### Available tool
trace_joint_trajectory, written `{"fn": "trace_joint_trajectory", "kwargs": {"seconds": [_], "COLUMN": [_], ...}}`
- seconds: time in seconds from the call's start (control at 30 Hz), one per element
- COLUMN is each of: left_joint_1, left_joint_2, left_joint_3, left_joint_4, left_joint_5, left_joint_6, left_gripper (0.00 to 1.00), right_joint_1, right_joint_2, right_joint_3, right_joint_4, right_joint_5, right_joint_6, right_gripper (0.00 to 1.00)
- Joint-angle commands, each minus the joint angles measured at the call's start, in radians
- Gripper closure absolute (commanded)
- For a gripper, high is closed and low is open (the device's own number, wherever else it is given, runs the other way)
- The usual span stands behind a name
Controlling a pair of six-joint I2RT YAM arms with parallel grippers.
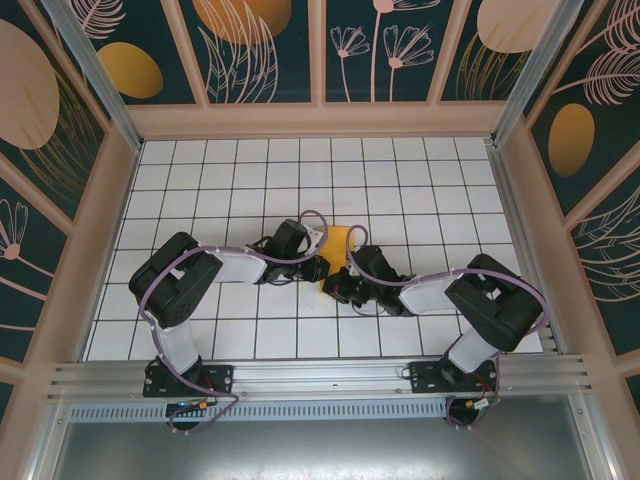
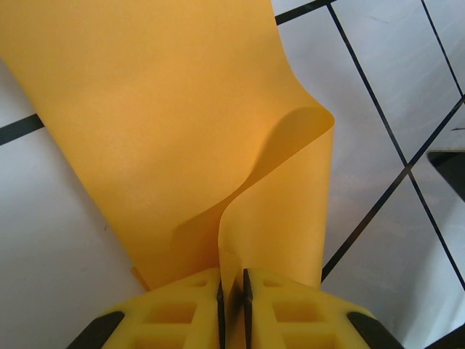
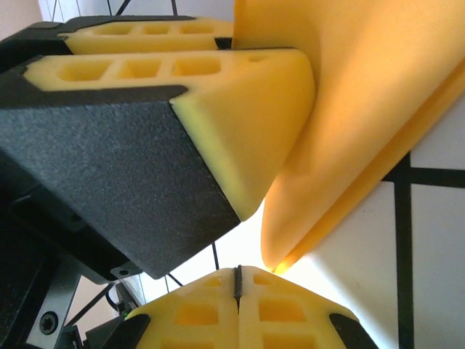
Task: Fold a paper plane with a square sheet of paper (pick it up from the middle)
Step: Third fold the triangle at the center of the table.
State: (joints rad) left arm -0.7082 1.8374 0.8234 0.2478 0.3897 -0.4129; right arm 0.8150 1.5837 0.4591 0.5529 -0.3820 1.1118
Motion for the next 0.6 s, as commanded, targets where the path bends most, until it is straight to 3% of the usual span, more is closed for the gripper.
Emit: {"fn": "trace_joint_trajectory", "kwargs": {"seconds": [0.0, 0.57], "left_joint_1": [-0.004, -0.004], "left_joint_2": [0.043, 0.057], "left_joint_3": [-0.006, 0.0], "left_joint_4": [-0.055, -0.064], "left_joint_5": [0.017, 0.047], "left_joint_6": [0.013, 0.026], "left_gripper": [0.82, 0.81], "right_joint_1": [0.013, 0.018], "right_joint_2": [0.012, 0.072], "right_joint_3": [0.006, -0.026], "right_joint_4": [0.058, 0.048], "right_joint_5": [0.021, 0.054], "right_joint_6": [0.017, 0.049], "right_gripper": [1.0, 1.0]}}
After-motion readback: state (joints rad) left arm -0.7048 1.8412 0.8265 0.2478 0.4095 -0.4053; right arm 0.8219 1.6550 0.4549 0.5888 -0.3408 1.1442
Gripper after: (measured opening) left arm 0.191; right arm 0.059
